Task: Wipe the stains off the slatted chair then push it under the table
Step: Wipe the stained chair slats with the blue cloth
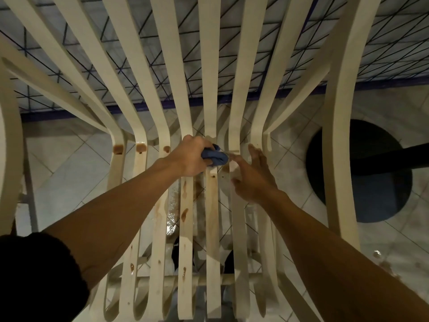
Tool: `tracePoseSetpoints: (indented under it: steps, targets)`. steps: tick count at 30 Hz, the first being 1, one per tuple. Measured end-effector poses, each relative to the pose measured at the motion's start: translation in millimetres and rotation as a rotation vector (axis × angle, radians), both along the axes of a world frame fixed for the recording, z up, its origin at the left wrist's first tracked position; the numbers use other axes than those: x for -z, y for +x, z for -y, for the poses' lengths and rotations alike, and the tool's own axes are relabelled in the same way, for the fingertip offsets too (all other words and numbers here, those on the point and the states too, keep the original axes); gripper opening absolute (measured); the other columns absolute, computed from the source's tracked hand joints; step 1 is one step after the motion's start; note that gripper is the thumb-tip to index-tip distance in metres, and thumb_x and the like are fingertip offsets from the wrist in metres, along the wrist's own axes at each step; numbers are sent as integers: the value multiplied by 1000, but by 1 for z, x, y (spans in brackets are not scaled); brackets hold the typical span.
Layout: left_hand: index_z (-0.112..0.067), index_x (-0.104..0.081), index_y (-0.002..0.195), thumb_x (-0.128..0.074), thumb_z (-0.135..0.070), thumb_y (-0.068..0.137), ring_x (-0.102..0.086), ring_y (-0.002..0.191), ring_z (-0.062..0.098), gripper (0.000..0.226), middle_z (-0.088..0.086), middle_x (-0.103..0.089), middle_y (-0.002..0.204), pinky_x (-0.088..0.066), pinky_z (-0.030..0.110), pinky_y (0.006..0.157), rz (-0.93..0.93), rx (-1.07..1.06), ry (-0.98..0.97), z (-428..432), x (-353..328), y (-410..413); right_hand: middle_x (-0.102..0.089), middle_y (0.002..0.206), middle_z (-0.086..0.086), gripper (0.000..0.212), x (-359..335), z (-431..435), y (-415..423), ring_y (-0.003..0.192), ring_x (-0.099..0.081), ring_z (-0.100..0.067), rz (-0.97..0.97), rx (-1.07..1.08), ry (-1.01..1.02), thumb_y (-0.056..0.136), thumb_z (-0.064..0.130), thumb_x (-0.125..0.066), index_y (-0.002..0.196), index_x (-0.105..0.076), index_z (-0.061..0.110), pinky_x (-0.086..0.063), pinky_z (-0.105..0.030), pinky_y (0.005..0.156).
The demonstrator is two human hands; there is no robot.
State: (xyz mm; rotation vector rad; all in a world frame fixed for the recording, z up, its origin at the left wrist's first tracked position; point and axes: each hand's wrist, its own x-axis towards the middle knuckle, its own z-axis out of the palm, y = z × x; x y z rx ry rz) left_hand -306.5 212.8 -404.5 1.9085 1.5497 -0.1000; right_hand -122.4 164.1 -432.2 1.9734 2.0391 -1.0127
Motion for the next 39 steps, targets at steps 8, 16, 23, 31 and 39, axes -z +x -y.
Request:
tracePoseSetpoints:
  steps: [8,16,23,31,39]
  targets:
    - [-16,-68,114,-66,-15,89,-61,101,26,25,10,-68,105,-43,23,77,56,-72,46,5,3,-6,13,163,0,70,0,0,-3,149,15,-25,-13,13,-3,95,23,-57,151,-19,41,-13,-46,121]
    - [-15,-71,108,-70,-19,86,-59,81,17,22,3,-62,84,-44,23,66,14,106,-58,15,-5,-6,13,163,-3,69,8,5,-1,149,16,-28,22,-19,33,96,24,-54,153,-17,38,-7,-45,121]
    - [-12,-68,111,-66,-16,87,-63,94,24,24,10,-68,99,-47,26,73,68,-68,101,22,9,-6,17,162,-1,68,6,5,3,149,19,-25,12,-41,-2,98,30,-49,154,-11,40,-6,-44,122]
    - [-11,-73,106,-69,-16,86,-66,78,22,21,11,-70,88,-59,38,69,58,8,-21,29,4,-6,16,163,1,76,7,4,7,149,18,-24,-19,-33,-20,95,27,-57,154,-13,42,-10,-43,122]
    - [-14,-72,112,-69,-13,86,-66,87,20,26,9,-71,95,-54,28,74,88,-41,48,42,9,-5,20,162,2,72,3,5,8,148,21,-22,-46,-17,-46,97,27,-54,154,-13,42,-7,-42,123]
